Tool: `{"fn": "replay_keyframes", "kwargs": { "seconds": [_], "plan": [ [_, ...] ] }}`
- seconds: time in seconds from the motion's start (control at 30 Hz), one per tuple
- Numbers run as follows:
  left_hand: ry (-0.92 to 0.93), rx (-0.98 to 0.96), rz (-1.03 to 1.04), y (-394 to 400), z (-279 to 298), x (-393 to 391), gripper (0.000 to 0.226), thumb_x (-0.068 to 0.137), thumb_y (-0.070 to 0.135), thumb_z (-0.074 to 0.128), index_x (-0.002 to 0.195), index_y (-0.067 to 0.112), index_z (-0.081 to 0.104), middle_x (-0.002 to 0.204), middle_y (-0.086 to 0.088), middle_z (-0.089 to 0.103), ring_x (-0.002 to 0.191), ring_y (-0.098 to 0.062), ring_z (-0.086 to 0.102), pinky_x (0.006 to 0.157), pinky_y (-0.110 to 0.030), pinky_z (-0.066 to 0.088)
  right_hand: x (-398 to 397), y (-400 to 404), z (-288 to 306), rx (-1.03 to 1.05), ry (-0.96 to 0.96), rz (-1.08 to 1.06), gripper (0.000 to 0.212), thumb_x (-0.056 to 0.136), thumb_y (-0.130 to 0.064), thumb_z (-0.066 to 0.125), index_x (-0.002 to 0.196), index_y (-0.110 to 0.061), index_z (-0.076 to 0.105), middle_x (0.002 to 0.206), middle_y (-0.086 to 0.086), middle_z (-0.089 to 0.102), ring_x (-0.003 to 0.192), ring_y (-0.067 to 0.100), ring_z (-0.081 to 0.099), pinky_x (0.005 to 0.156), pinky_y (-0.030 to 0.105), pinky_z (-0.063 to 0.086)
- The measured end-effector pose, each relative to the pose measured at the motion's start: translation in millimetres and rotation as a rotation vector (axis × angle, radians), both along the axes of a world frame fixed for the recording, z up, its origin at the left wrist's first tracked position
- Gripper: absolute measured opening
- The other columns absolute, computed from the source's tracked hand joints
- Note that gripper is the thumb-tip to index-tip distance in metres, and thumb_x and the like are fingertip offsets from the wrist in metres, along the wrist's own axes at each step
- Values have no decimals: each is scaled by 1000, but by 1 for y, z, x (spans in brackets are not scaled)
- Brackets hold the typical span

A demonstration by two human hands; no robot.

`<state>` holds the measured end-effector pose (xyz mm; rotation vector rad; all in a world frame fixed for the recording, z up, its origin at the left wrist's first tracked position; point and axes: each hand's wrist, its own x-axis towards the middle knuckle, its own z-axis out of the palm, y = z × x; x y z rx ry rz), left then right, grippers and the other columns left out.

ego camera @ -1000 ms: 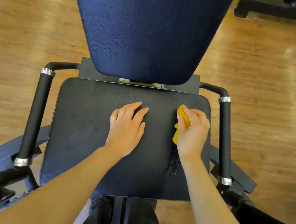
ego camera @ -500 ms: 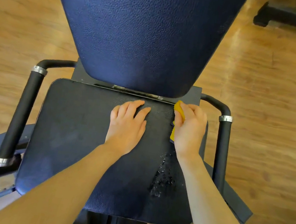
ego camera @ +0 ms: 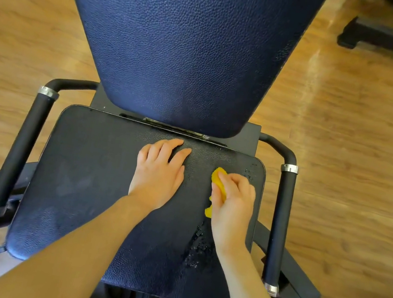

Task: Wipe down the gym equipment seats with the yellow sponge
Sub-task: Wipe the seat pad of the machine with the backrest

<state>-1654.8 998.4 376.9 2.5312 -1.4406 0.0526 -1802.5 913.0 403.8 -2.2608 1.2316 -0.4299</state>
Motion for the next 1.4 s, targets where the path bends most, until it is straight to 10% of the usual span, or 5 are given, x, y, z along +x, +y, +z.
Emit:
{"fn": "replay_keyframes", "kwargs": {
  "seconds": [0.3,0.47,0.7,1.07,1.4],
  "plan": [
    [14,50,-7,0,1,1,40,93,31,39,127,18,57,133,-6,50,114,-26,43,99,-45,30,36,-65,0,5,-42,-70,21,89,-11,65,110,-6,70,98,10,57,96,28,50,82,26,39],
    [16,61,-3,1,0,1,41,93,31,38,128,18,56,134,-6,49,114,-26,43,99,-44,28,8,-9,5,8,-112,-99,32,87,-4,66,118,-8,65,105,9,56,96,18,42,74,-4,30],
    [14,49,-5,0,0,3,40,93,31,39,128,19,56,133,-7,50,112,-27,45,98,-45,30,-14,16,-3,16,-111,-130,31,85,-8,70,115,-14,68,105,3,57,96,16,46,75,28,47],
    [21,42,-4,2,0,3,39,93,31,43,128,19,56,133,-6,50,112,-27,46,99,-44,29,6,-34,8,37,-144,-137,30,89,-4,64,119,-7,65,104,9,53,96,14,41,72,-3,33],
    [89,84,8,4,5,-7,47,95,32,35,135,14,51,141,-10,46,126,-28,43,108,-47,32,-24,2,3,-10,-74,-124,30,85,-4,70,115,-9,68,104,8,58,98,24,51,87,7,32]
  ]
}}
